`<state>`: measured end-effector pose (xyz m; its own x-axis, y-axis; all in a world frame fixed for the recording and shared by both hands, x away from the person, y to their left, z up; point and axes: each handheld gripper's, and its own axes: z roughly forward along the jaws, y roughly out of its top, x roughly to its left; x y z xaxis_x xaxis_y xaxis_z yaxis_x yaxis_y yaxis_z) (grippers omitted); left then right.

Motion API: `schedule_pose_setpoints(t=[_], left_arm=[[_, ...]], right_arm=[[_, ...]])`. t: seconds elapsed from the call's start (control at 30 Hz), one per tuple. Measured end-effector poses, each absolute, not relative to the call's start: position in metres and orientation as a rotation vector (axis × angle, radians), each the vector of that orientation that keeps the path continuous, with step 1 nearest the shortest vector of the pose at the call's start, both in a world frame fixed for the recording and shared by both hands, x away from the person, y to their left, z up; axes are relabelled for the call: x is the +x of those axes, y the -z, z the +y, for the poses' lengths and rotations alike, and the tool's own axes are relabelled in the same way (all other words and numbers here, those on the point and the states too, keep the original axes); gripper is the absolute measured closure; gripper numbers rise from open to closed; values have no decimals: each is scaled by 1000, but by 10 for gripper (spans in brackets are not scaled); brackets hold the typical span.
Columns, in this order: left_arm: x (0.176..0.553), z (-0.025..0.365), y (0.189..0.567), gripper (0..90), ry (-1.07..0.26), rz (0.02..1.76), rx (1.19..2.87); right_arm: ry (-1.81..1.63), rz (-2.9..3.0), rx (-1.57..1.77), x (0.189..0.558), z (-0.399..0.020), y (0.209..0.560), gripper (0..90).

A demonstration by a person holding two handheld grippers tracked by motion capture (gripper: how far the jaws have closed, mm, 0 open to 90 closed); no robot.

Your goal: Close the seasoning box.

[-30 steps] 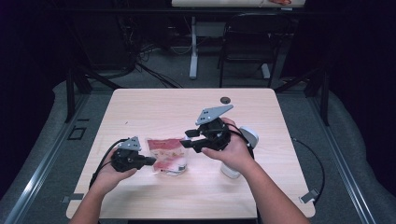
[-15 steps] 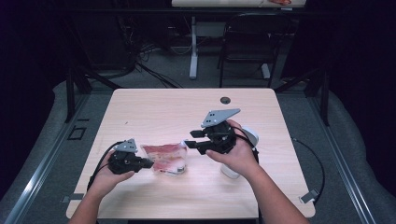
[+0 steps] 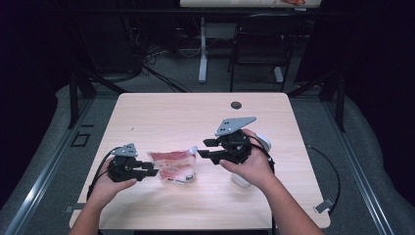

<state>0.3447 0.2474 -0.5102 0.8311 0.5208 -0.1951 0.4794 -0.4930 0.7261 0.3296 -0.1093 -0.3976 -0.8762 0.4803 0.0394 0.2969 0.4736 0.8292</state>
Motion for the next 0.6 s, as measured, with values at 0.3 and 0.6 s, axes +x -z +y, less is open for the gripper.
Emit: schedule_pose_setpoints(t=[0.3,0.6], left_arm=[[342,258,502,617,-83,742,2167],[341,265,495,614,-108,743,2150]], right_arm=[[-1345,2493,706,325,-119,400,559],[-1319,2458,775,325,-134,408,554]])
